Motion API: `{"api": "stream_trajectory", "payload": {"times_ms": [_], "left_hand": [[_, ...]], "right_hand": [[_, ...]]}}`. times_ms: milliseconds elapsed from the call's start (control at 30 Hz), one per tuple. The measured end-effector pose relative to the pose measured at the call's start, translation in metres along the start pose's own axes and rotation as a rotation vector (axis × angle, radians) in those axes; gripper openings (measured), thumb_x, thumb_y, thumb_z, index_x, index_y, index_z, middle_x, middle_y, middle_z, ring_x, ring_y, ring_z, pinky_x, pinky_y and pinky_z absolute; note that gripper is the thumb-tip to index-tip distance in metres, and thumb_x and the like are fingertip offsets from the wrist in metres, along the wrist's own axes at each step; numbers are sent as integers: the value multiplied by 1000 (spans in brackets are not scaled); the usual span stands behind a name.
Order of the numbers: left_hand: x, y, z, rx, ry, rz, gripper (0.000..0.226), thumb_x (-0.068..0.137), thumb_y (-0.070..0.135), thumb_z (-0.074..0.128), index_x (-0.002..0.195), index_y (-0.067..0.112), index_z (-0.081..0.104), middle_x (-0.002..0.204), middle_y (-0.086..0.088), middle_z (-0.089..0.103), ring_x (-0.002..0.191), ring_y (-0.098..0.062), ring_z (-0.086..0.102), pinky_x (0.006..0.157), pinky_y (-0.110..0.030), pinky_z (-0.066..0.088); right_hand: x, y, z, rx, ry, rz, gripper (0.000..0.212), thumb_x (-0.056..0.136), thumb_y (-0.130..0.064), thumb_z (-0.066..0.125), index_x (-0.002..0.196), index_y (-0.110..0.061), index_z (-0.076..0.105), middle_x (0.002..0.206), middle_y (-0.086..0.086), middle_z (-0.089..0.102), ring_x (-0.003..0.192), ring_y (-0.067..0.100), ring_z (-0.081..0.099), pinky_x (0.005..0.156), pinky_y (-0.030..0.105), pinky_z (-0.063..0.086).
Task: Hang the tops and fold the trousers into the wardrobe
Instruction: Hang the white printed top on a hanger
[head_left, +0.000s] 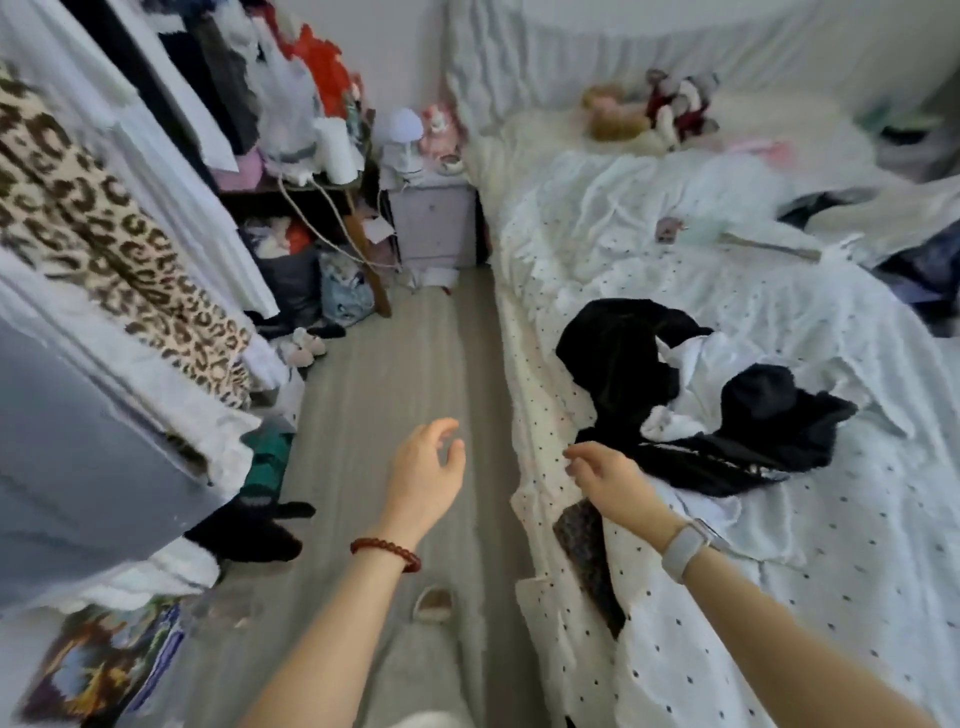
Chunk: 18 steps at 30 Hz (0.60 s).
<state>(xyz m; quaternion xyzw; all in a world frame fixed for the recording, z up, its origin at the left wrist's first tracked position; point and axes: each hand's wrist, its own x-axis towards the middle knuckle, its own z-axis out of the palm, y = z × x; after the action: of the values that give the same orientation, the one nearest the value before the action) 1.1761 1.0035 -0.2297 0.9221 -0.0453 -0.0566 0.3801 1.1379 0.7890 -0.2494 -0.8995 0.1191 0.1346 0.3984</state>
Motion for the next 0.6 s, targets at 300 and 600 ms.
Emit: {"api": "stream_trajectory", "payload": {"times_ms": [300,600], "left_hand": [[197,43,59,80,-407,272,31,95,20,48,125,12,53,125,-5,55,111,-15,52,92,-20,38],[303,115,171,172,-634,415,35,97,24,43,132,18,47,132,3,48,118,-11,49,90,-20,40]], "right_hand": [[114,37,-58,139,364,398,39,98,-17,38,136,-9,40,111,10,60,79,17,55,65,22,38],[218,126,-119,11,574,763,53,95,-35,44,138,-5,33,138,13,41,126,31,37,94,40,38]]}}
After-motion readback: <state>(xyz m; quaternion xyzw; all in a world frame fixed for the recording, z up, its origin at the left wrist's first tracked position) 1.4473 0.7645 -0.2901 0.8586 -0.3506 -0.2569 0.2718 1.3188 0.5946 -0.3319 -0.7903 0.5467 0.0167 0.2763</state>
